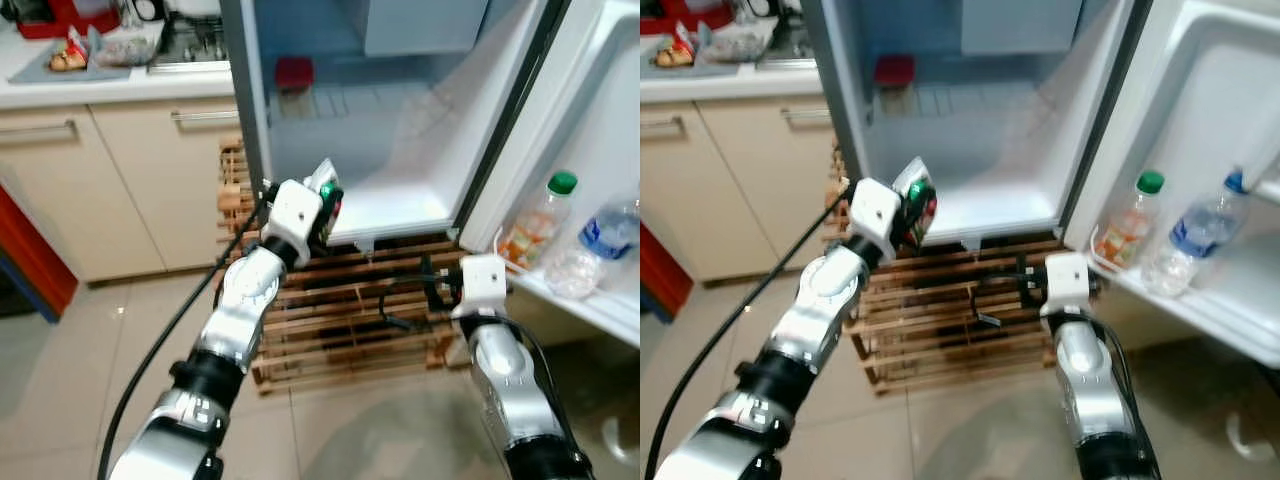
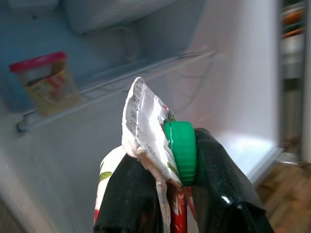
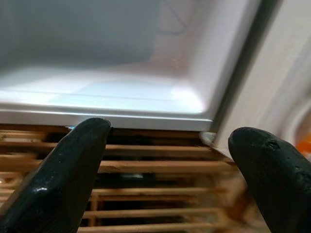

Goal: Restocking fridge

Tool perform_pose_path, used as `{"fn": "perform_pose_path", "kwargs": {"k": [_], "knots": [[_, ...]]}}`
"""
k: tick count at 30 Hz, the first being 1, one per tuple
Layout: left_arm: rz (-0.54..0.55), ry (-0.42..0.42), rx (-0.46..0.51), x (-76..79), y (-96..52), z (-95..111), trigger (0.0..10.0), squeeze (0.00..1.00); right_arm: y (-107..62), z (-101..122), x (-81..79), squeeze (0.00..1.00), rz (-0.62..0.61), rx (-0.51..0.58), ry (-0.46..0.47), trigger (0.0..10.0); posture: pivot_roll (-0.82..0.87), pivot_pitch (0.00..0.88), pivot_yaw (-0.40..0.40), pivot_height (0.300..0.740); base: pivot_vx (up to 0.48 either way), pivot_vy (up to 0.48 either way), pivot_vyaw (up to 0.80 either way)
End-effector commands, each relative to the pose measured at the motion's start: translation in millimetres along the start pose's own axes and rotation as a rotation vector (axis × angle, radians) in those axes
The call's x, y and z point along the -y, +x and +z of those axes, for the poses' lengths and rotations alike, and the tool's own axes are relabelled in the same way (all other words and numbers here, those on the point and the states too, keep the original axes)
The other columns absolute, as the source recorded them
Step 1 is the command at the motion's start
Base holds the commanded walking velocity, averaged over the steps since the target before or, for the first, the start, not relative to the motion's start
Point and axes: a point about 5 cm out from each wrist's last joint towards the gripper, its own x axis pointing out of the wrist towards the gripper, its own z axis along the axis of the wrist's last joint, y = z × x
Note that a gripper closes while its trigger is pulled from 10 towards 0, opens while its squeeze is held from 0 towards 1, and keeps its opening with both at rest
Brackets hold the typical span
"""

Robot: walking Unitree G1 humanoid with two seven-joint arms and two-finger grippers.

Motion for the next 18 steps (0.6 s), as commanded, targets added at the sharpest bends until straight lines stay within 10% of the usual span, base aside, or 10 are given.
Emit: {"fn": "perform_pose_path", "kwargs": {"k": [1, 18], "knots": [[-0.022, -0.001, 0.024, 9.3, 5.5, 6, 10.0, 0.0, -0.2, 1, 10.9, 0.01, -0.02, -0.007, -0.016, 10.0, -0.06, 0.0, 0.011, 0.736, 0.398, -0.262, -0.5], [0.132, 0.03, -0.077, -14.3, 9.6, -11, 10.0, 0.0, -7.5, 1, 1.1, 0.02, 0.035, -0.008, -0.016, 10.0, -0.09, 0.0, 0.001, 0.727, 0.083, -0.032, 0.0]]}}
